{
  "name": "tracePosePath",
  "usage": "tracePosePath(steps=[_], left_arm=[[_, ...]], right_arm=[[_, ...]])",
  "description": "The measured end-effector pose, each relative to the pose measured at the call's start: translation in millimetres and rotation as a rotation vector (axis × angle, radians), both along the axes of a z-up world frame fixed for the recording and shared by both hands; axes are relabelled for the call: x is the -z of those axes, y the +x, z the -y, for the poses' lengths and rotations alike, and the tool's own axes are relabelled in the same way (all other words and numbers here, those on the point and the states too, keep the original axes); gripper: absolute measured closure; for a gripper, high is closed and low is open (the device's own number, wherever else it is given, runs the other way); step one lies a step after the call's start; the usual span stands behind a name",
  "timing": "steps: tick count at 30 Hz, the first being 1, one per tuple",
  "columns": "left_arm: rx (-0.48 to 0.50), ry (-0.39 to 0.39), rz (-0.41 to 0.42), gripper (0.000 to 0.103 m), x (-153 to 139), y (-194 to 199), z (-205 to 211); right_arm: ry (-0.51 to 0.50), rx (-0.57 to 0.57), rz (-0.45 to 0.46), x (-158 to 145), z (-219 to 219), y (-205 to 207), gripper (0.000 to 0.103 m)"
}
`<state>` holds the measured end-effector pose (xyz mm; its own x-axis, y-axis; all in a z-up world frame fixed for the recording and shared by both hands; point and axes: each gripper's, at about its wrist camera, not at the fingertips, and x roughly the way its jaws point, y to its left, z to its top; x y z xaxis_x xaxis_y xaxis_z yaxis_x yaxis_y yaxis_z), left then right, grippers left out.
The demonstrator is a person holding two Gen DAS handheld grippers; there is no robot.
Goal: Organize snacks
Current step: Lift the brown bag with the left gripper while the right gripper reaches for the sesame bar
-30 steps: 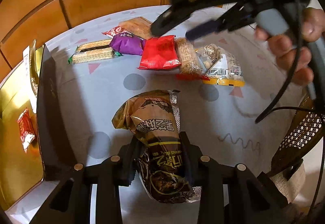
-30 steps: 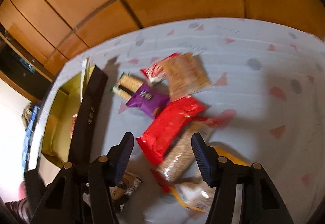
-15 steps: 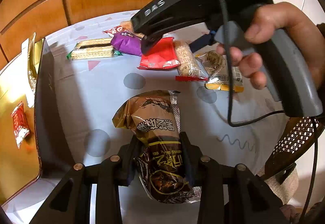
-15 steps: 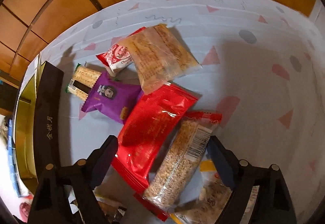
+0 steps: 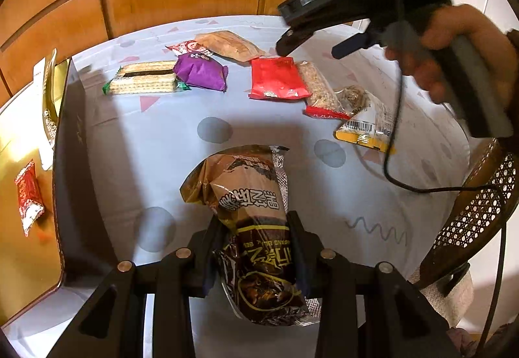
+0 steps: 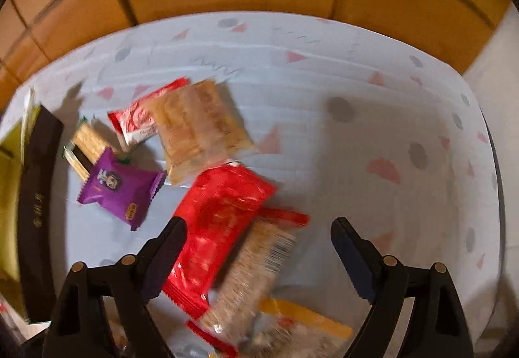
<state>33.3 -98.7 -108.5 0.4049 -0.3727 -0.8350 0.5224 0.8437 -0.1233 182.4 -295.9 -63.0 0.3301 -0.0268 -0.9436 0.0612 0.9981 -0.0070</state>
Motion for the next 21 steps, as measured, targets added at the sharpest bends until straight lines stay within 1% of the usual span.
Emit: tracePosePath(steps=[2,3,5,6,7,10,11,12,15,17,18,20,21], left_arm=[[-0.001,-0.004,-0.001,0.066,0.9,-0.7,-1.0],[-0.001,-0.004,-0.002,0.065,1.5,-0.7,-1.6],[0.000,-0.003,-0.001,0.065,0.1,-0.6,-0.6],[0.000,-0.004,-0.002,0.065,0.2,-0.6,-0.8],[0.000,-0.003,-0.002,0.065,0.4,-0.6,-0.9],[0.001,0.002,0.001,0.065,0.5,-1.4,0.0],[0.001,0.004,0.002,0.065,-0.4,-1.7,0.6],[0.002,0.006,0.003,0.065,-0.3,-1.9,0.7],[0.001,0.007,0.002,0.065,-1.3,-2.0,1.8],[0.002,0.012,0.002,0.066,-3.0,-1.2,3.5],[-0.001,0.009,-0.003,0.067,-4.1,-0.3,3.7],[-0.007,-0.016,-0.028,0.071,-7.3,3.6,0.6],[-0.011,-0.038,-0.047,0.071,-9.4,5.6,-1.7]], right_arm=[[0.053,-0.011,0.000,-7.4,2.7,-8.5,0.018],[0.056,-0.012,0.003,-10.4,3.5,-15.5,0.021],[0.030,0.008,0.004,-11.2,0.4,-24.5,0.035],[0.026,0.022,0.001,-11.5,2.3,-27.4,0.048],[0.029,0.037,-0.003,-8.3,4.5,-27.2,0.054],[0.048,0.062,-0.032,3.3,11.0,-32.8,0.054],[0.071,0.062,-0.020,5.3,11.1,-33.8,0.055],[0.075,0.057,-0.031,8.8,9.5,-34.4,0.056],[0.058,0.026,-0.077,28.9,-0.9,-32.6,0.056],[-0.015,-0.022,-0.041,31.4,-11.6,-35.7,0.057],[-0.031,-0.030,-0.028,31.3,-14.1,-37.6,0.057],[-0.022,-0.032,-0.019,30.8,-12.7,-39.1,0.057],[-0.003,-0.028,-0.016,30.6,-9.9,-39.8,0.057]])
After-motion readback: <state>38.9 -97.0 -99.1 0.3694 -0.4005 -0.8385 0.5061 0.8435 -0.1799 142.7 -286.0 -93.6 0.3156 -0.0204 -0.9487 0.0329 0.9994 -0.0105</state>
